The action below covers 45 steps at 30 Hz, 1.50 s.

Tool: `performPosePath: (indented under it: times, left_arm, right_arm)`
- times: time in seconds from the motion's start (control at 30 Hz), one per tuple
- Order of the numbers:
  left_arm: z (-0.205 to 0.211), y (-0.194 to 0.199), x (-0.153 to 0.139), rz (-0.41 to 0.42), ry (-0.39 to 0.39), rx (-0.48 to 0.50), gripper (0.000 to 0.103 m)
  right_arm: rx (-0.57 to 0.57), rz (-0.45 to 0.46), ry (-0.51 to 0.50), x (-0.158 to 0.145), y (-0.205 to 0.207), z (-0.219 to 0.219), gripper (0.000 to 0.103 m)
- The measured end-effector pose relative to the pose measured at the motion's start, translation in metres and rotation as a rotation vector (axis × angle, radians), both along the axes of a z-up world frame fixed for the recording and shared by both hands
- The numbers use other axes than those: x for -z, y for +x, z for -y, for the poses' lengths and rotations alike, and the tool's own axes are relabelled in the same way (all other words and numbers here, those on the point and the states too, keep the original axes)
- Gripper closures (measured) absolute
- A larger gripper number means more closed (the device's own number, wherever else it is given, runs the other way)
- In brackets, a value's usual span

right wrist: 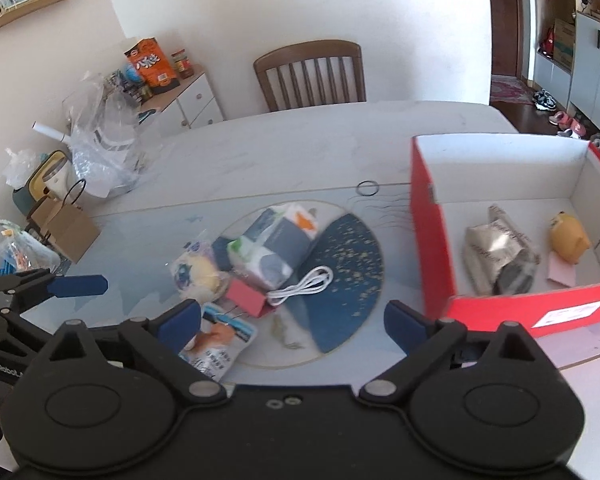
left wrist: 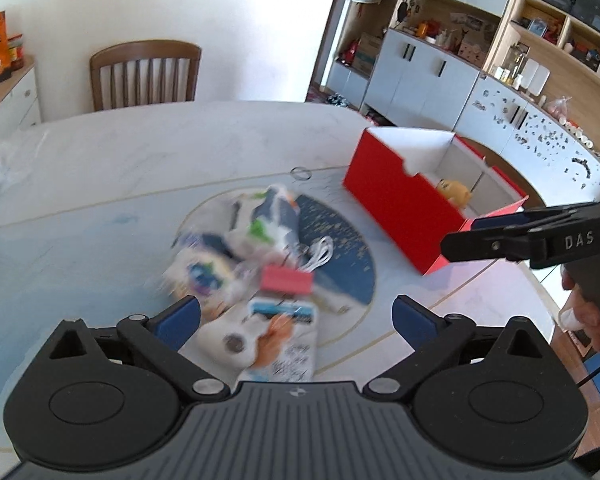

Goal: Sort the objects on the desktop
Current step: 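Withdraw both tools from the box back over the table pile, then grasp the white plush glove toy with the left tool while the right tool grasps the pink binder clip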

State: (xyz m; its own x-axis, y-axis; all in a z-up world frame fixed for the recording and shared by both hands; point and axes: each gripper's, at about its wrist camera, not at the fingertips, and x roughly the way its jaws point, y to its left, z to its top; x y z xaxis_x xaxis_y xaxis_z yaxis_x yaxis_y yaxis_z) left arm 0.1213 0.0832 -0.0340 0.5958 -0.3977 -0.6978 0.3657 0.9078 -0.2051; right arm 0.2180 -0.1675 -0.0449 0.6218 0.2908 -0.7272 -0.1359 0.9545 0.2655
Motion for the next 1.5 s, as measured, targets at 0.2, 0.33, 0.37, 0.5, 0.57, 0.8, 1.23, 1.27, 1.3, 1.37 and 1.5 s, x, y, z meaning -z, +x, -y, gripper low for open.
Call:
performPosePath:
  times: [0.2, 0.33, 0.37, 0.5, 0.57, 0.8, 1.23, 1.27, 1.3, 1.37, 1.5]
  left_arm:
    - [-0.018, -0.007, 0.020, -0.018, 0.034, -0.015, 0.000]
    - [-0.025, -0.006, 0.030, -0.002, 0.064, -0.018, 0.000]
    - [-0.026, -0.006, 0.032, 0.001, 0.071, -0.015, 0.000]
    - [-0.025, -0.002, 0.044, 0.001, 0.091, -0.004, 0.000]
    - [-0.025, 0.001, 0.048, -0.002, 0.097, 0.000, 0.000]
    - [-0.019, 0.013, 0.061, 0.001, 0.108, 0.009, 0.000]
    - [-0.016, 0.038, 0.085, -0.026, 0.111, 0.013, 0.001]
    - [-0.016, 0.039, 0.087, -0.027, 0.109, 0.012, 0.001]
    - [-0.017, 0.040, 0.088, -0.030, 0.108, 0.011, 0.001]
    - [-0.018, 0.043, 0.089, -0.036, 0.103, 0.014, 0.001]
    - [-0.020, 0.047, 0.091, -0.037, 0.091, 0.010, 0.001]
  right_arm:
    - [-0.009, -0.006, -0.007, 0.011, 0.000, -0.017, 0.004]
    - [-0.007, -0.016, -0.030, 0.021, 0.002, -0.030, 0.004]
    - [-0.010, -0.018, -0.036, 0.024, 0.002, -0.034, 0.004]
    - [-0.014, -0.023, -0.051, 0.032, 0.007, -0.044, 0.004]
    - [-0.014, -0.028, -0.052, 0.036, 0.012, -0.048, 0.004]
    - [-0.011, -0.028, -0.066, 0.046, 0.034, -0.061, 0.005]
    - [0.044, -0.090, -0.105, 0.088, 0.073, -0.082, 0.016]
    - [0.044, -0.097, -0.106, 0.091, 0.074, -0.083, 0.016]
    - [0.046, -0.103, -0.109, 0.092, 0.075, -0.084, 0.018]
    - [0.051, -0.113, -0.111, 0.096, 0.078, -0.085, 0.019]
    - [0.081, -0.135, -0.095, 0.102, 0.082, -0.085, 0.023]
